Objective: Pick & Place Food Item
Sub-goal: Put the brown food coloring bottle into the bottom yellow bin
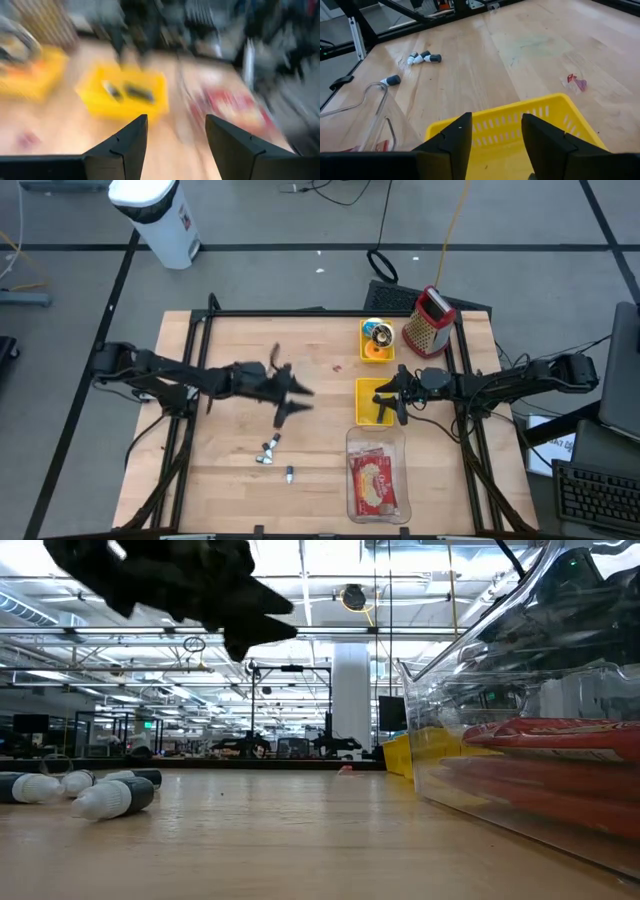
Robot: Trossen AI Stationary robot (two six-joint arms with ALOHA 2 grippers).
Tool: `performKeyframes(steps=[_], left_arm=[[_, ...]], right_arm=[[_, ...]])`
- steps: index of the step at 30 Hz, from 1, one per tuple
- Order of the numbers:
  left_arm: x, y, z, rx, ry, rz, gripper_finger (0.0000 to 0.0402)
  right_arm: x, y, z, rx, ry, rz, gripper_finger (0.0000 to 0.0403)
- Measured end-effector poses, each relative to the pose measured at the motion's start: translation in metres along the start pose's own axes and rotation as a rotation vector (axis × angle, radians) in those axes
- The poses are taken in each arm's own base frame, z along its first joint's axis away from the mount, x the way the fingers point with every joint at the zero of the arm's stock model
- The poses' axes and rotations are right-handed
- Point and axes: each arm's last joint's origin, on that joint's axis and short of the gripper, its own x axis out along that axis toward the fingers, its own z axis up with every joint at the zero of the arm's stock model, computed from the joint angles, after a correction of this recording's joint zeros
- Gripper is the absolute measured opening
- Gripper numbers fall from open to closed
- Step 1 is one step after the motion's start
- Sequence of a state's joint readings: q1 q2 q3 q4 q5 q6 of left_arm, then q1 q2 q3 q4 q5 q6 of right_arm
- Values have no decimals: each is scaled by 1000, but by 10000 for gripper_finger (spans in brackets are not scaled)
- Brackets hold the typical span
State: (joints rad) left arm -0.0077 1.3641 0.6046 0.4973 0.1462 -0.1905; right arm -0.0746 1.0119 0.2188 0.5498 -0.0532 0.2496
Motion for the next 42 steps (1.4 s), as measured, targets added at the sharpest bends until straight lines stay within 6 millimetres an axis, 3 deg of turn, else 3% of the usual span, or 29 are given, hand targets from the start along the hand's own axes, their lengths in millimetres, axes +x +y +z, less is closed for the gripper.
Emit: performKeyframes(steps=[7, 15, 19, 26, 35, 42], left_arm=[[0, -57, -7, -40, 506, 39, 200], [-25, -95, -45, -109, 895, 49, 200], [-34, -113, -54, -104, 936, 72, 200], [-32, -127, -80, 106, 929, 109, 200], [-8, -130, -111, 162, 979, 88, 200], [-1, -129, -123, 179, 1013, 102, 192]], right_arm=[[0, 0, 0, 0, 0, 0, 162], [0, 0, 0, 0, 2, 2, 164], [0, 0, 0, 0, 1, 3, 161], [0, 0, 0, 0, 1, 3, 162], [0, 0, 0, 0, 1, 3, 159], [0, 0, 0, 0, 1, 4, 161]])
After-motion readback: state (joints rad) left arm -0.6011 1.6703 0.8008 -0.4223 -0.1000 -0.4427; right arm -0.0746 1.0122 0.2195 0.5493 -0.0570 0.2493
